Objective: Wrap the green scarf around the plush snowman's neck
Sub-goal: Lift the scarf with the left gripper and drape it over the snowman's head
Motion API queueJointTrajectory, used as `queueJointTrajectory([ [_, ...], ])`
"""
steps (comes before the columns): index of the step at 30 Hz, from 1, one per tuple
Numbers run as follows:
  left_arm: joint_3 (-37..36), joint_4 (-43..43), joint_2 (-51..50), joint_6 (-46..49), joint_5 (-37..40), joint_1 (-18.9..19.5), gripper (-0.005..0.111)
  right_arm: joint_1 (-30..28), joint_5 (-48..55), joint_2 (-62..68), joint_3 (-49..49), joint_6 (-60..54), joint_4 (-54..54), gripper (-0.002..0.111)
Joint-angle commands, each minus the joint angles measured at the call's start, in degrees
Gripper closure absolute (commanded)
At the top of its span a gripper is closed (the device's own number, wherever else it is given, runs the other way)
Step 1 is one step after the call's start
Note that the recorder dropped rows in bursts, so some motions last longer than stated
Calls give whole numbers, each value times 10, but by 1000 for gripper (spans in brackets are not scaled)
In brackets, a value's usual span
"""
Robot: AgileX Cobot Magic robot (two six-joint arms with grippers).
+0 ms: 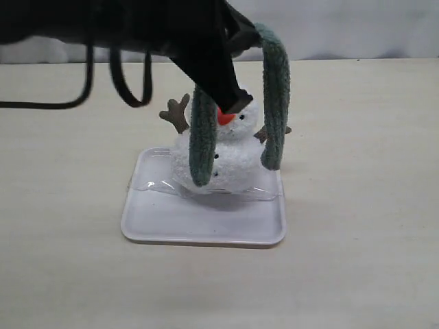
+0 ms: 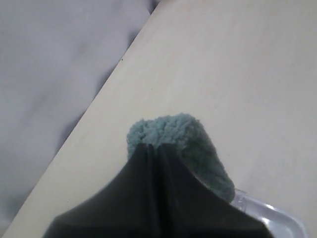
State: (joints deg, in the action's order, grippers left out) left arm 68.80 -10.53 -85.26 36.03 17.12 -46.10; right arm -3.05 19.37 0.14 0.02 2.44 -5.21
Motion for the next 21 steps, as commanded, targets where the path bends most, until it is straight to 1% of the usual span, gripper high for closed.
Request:
queueJointTrajectory([
  [1,0,83,-62,2,-36,-5,107,-1,2,-1,0,-3,-3,104],
  [3,0,136,-87,2,-34,-5,107,-1,2,-1,0,-3,-3,104],
  [8,0,197,-111,2,-31,-5,107,-1,2,-1,0,-3,-3,104],
  [9,0,213,-111,2,-31,-2,107,-1,2,-1,0,-3,-3,104],
  [10,0,229,-110,-8,-36,9,107,-1,2,-1,0,-3,-3,104],
  [15,0,229,-106,-72,-74,54,107,-1,2,-1,0,-3,-3,104],
  [19,0,227,-106,-81,-89,84,107,-1,2,-1,0,-3,-3,104],
  [21,0,209,-109,-81,-87,93,107,-1,2,-1,0,-3,-3,104],
])
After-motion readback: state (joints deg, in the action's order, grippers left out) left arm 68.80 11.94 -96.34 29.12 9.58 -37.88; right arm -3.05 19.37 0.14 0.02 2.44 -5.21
